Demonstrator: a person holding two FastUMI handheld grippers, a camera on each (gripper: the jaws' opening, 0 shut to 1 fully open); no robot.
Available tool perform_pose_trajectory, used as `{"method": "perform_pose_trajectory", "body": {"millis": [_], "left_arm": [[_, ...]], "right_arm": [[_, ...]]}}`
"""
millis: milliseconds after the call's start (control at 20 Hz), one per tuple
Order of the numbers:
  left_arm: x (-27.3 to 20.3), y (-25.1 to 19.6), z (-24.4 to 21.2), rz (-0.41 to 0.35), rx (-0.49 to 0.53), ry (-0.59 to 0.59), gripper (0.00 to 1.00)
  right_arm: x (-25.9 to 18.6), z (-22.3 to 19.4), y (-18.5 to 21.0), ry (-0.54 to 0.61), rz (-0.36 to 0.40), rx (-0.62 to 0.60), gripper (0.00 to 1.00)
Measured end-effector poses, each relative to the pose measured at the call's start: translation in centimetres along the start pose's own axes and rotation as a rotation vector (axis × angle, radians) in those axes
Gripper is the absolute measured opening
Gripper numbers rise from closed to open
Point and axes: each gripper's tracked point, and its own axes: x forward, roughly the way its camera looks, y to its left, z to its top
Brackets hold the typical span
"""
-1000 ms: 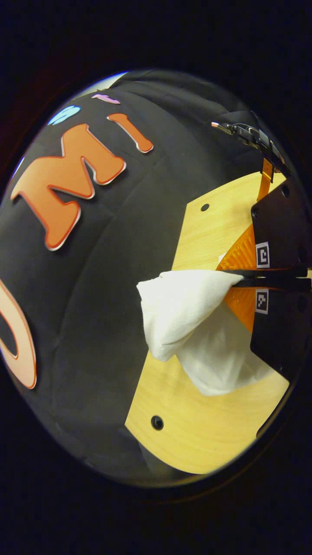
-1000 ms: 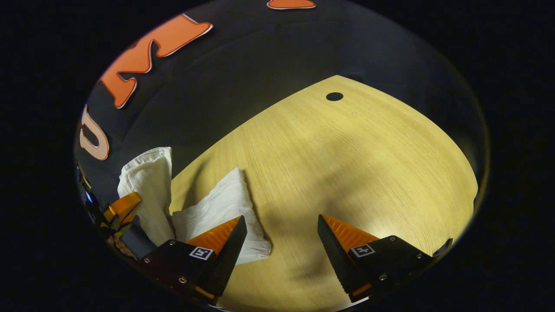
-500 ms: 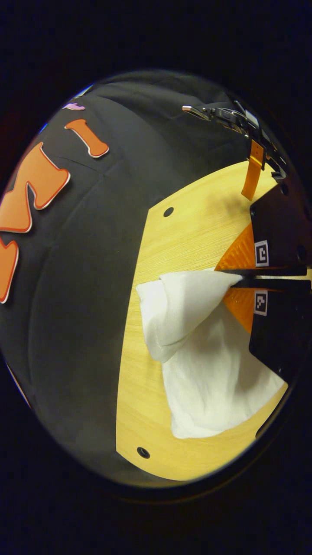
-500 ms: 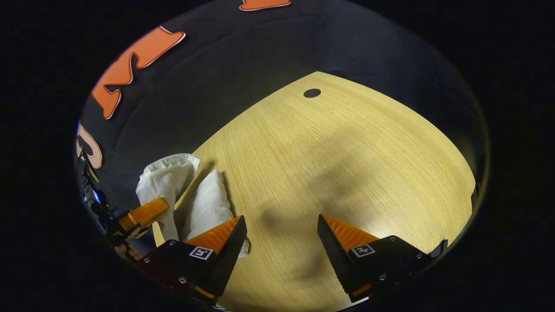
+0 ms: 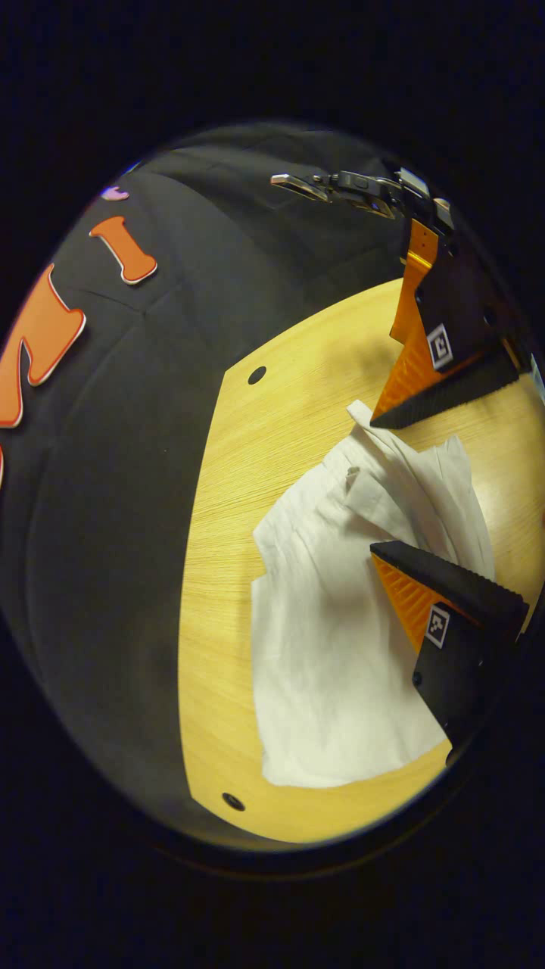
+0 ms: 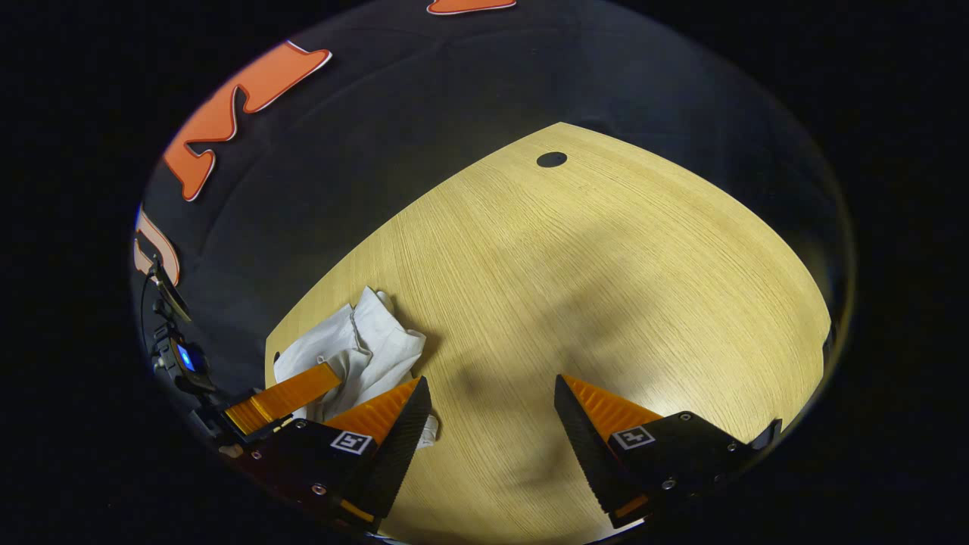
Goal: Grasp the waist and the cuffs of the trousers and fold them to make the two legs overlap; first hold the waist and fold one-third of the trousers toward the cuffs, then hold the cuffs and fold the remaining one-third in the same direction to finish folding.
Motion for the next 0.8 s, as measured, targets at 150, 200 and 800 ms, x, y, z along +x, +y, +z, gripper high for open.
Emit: {"method": "perform_pose_trajectory", "body": {"millis": [150,200,800], "left_arm": [[-3.0,1.4,1.4,0.032,0.058,-0.072,1.0],[-4.2,2.2,2.1,0.056,0.078,-0.1,1.0],[-17.0,9.4,5.2,0.253,0.112,-0.481,0.99]], "right_arm": [[-0.5,0.2,1.3,-0.014,0.004,-0.036,0.99],[-0.6,0.3,2.0,-0.021,0.006,-0.052,0.99],[-7.9,3.3,14.2,-0.305,0.089,-0.308,0.99]]}}
